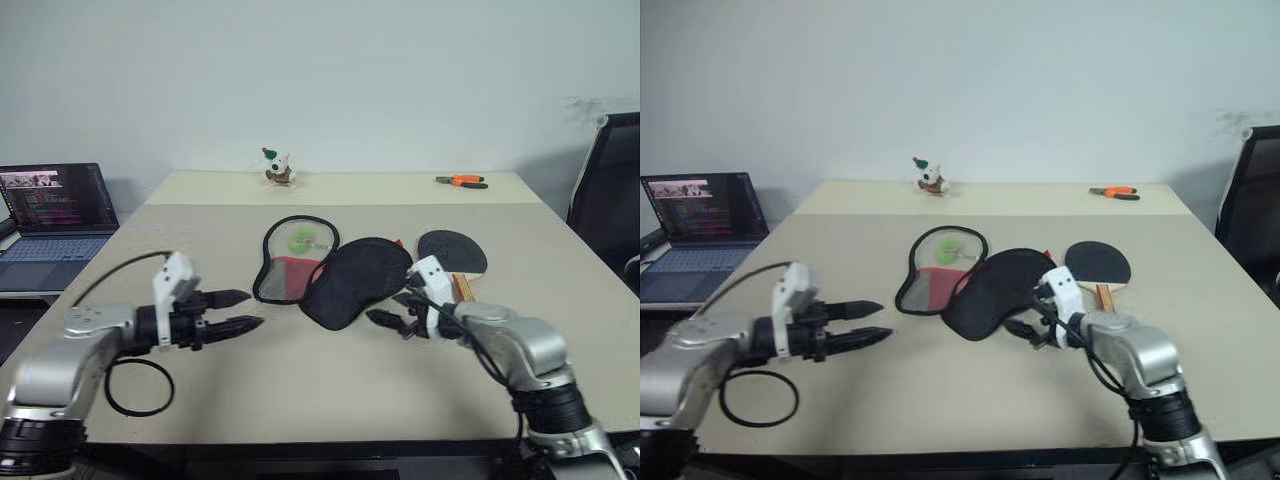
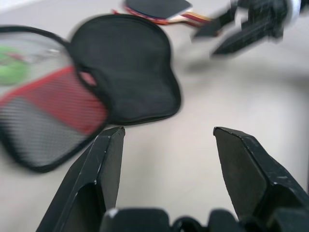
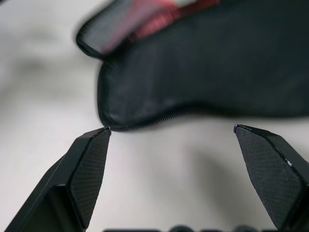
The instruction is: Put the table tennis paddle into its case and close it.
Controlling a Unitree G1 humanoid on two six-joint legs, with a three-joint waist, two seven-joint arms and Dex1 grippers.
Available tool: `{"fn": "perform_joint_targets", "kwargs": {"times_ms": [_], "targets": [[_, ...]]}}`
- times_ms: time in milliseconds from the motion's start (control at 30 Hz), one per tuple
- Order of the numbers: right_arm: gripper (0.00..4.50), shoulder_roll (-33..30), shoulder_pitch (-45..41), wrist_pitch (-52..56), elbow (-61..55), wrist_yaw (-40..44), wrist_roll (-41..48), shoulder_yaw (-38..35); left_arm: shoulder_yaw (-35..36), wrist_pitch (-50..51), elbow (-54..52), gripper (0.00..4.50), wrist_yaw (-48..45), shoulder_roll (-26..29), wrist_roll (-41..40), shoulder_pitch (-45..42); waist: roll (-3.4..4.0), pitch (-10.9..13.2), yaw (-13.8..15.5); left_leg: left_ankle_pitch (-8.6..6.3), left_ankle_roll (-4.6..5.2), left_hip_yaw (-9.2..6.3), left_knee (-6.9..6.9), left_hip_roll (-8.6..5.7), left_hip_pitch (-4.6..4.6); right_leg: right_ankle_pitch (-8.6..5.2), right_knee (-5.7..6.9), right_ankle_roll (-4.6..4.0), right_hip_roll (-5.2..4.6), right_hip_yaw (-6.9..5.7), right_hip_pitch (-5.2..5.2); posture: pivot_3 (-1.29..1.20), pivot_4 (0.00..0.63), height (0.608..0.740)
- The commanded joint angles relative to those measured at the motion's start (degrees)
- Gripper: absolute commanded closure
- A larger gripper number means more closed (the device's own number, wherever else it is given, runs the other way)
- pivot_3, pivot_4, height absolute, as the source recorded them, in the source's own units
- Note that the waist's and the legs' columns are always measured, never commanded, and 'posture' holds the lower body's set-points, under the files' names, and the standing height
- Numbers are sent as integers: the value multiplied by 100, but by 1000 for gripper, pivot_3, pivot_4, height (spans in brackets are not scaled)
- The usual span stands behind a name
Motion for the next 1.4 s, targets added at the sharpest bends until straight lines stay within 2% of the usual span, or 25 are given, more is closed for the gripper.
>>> {"fn": "perform_joint_targets", "kwargs": {"times_ms": [33,500,633,833,967,1200,1400], "targets": [[0,351,-286,50,328,-361,-149,22,127,-158,63,1318,-15,79,-65,-4,1,1,-1,0,0,1,-1,0,0,0,0,0,0,0,-1,0,150,740],[0,1590,-826,-587,1264,-720,-369,27,0,-78,-158,1318,266,-106,-181,-73,1,1,-18,0,0,7,-8,3,-2,2,2,-4,10,5,-12,0,150,740],[922,1573,-726,-446,1157,-628,-393,91,-101,-96,-259,1273,319,-149,-207,-65,1,0,-12,0,0,10,-19,5,-2,2,-3,-4,4,5,-14,0,150,740],[3019,1278,-708,-6,1111,-489,-228,-177,-262,-186,-378,1273,402,-249,-151,-106,1,0,-9,0,0,11,-24,3,-1,2,-4,-4,1,4,-15,0,150,740],[4447,802,-704,458,933,-153,-30,-281,-336,-238,-508,1273,438,-324,-177,-134,1,1,-8,0,0,10,-24,3,-3,2,-5,-4,2,5,-15,0,150,740],[4484,-542,-1052,452,1434,927,-52,134,-570,-381,-658,1273,357,-333,-65,-51,1,1,-5,0,0,16,-28,-4,-2,2,-8,-4,1,3,-15,0,150,740],[4484,-1064,-1822,-257,2638,1803,-436,633,-696,-469,-620,1273,294,-295,-79,-152,1,1,-21,0,1,19,-29,-3,1,0,-6,-6,11,5,-17,0,150,740]]}}
